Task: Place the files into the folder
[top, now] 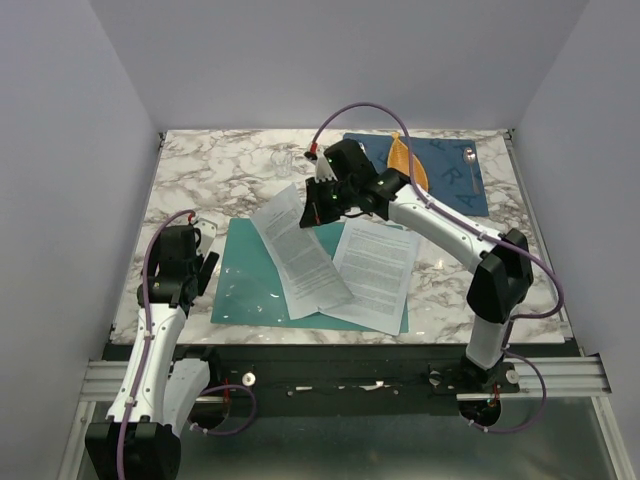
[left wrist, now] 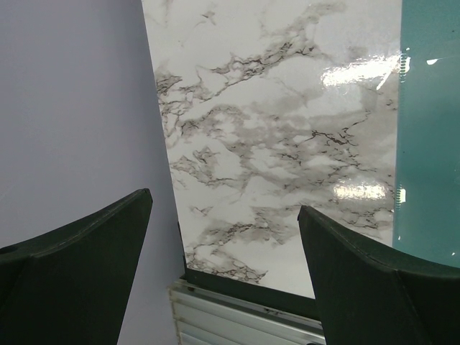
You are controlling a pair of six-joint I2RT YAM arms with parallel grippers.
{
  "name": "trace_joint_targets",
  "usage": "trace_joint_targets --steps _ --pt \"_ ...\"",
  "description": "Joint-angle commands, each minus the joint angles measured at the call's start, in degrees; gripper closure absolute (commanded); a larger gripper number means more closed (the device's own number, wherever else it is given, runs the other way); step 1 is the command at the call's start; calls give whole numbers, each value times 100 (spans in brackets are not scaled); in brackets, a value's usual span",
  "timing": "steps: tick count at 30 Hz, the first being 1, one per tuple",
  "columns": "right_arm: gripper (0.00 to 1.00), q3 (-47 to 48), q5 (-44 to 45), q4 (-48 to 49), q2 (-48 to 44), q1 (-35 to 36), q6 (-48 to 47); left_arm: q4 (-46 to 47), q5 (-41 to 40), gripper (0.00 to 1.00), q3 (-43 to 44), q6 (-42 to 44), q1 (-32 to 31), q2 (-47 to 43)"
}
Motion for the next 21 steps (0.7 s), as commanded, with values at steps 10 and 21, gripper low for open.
trace_joint_targets --steps 10,21 --pt "99 728 188 -104 364 46 -55 167 -21 1 -100 119 14 -39" --pt "99 1072 276 -482 347 108 -591 211 -47 1 -170 111 14 -47"
